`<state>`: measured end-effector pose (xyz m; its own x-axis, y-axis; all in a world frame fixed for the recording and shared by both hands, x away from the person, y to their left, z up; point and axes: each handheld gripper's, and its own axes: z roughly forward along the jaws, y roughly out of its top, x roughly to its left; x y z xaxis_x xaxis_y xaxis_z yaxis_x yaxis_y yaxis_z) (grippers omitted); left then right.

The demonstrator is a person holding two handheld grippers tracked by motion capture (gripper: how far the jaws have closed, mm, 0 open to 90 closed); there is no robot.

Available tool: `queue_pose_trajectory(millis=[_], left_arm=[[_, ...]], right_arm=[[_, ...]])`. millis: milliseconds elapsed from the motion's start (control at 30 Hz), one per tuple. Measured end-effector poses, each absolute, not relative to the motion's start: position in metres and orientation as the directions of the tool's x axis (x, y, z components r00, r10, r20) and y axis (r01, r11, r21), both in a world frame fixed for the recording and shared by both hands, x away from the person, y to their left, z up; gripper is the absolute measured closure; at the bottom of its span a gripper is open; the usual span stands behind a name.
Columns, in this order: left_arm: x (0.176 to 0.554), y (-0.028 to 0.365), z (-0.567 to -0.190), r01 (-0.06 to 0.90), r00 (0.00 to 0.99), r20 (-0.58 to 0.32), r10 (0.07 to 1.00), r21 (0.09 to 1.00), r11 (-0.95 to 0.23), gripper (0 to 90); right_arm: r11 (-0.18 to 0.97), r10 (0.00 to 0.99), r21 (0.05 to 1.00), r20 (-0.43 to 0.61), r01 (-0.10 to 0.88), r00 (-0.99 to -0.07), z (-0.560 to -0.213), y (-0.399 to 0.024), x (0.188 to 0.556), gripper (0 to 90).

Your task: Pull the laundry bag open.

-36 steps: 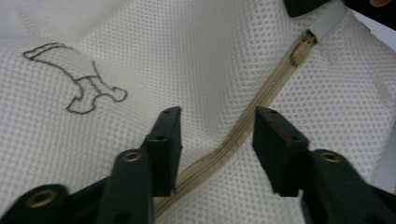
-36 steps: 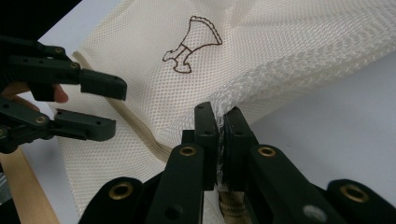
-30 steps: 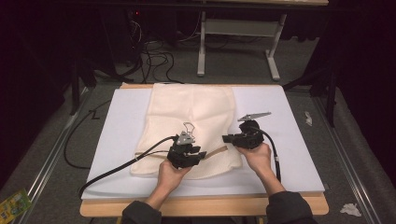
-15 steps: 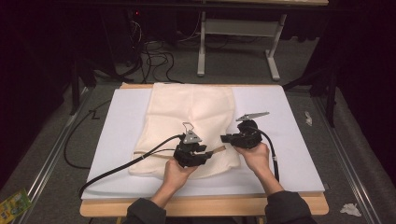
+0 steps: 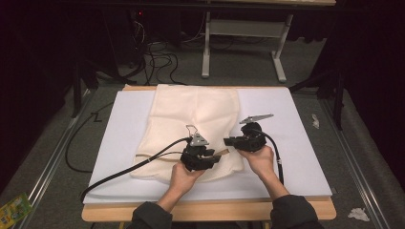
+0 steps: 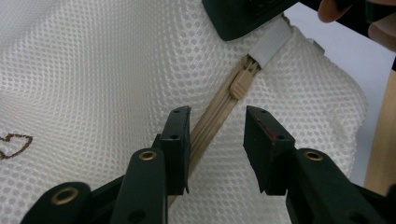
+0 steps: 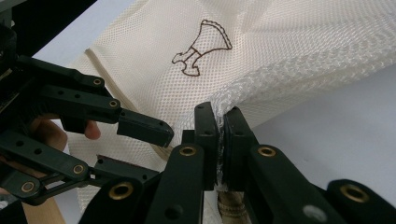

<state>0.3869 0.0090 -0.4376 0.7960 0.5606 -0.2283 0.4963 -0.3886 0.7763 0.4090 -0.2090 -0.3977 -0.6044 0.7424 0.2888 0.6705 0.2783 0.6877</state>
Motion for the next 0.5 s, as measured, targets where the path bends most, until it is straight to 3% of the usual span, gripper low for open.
queue_pose_trajectory(millis=[200,500], left_arm=[[0.3860,0.0022,-0.4360,0.461,0.821,-0.203,0.534,0.787,-0.411,67.2],[0.3902,-0.0007,-0.4374,0.483,0.816,-0.236,0.527,0.780,-0.399,68.0]], right_arm=[[0.283,0.736,0.691,0.288,0.665,-0.612,-0.3974,-0.2049,0.4088,87.9],[0.289,0.734,0.689,0.286,0.664,-0.616,-0.3969,-0.2029,0.4085,88.0]])
